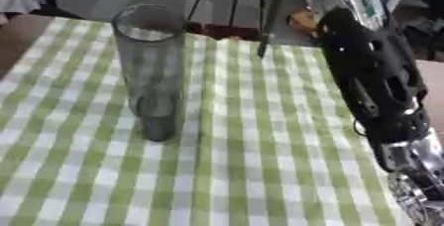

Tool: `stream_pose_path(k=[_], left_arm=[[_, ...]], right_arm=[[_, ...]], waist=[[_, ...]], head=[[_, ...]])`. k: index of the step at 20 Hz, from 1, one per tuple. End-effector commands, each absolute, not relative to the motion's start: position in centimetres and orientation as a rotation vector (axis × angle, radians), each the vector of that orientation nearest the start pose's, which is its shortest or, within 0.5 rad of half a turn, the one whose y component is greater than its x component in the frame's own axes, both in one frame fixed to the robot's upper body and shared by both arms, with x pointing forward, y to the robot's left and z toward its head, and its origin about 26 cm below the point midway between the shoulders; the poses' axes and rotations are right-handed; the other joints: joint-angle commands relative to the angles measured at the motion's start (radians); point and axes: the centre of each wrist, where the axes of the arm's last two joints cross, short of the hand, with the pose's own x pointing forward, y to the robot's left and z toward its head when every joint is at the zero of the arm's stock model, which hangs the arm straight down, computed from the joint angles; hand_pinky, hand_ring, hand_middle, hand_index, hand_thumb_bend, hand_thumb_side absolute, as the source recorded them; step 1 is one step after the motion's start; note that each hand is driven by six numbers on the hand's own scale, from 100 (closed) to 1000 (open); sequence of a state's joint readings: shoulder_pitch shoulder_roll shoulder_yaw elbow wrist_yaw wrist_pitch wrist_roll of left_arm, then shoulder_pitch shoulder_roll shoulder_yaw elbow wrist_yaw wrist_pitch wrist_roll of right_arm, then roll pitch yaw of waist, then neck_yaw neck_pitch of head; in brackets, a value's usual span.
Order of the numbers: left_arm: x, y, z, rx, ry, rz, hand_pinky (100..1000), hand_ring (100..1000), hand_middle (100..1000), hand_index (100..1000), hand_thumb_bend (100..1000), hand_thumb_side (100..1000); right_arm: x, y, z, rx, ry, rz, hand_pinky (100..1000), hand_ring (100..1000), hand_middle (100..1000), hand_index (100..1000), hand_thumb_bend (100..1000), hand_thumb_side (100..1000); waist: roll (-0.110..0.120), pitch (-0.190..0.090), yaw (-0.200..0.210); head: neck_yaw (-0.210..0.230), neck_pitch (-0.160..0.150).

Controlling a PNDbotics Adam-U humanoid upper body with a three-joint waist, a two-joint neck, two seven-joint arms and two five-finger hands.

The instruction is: Arrange flowers into the vase.

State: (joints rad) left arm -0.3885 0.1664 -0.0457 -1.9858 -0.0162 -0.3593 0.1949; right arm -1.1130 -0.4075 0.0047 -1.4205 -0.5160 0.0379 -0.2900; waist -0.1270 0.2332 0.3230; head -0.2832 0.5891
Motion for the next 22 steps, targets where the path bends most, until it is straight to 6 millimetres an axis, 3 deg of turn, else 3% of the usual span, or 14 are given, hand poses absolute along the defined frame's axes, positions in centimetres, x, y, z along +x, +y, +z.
stream_pose_path(k=[1,12,22], left_arm=[[30.6,21.2,21.5,0.046,3.544,0.073,591,879,914,916,100,857],[30.6,21.0,21.6,0.064,3.543,0.099,590,878,913,916,100,855],[30.7,21.0,21.8,0.071,3.538,0.126,590,878,913,916,100,854]], right_arm=[[40.0,-20.9,40.2,0.341,-2.448,-0.139,100,100,100,100,100,394],[38.8,-17.5,43.3,0.494,-2.56,-0.195,100,100,100,100,100,423],[38.9,-16.2,45.9,0.521,-2.58,-0.249,100,100,100,100,100,419]], waist=[[0.006,-0.023,0.004],[-0.005,-0.025,0.024],[-0.019,-0.025,0.038]], head=[[-0.005,0.002],[-0.018,-0.005],[-0.019,-0.02]])
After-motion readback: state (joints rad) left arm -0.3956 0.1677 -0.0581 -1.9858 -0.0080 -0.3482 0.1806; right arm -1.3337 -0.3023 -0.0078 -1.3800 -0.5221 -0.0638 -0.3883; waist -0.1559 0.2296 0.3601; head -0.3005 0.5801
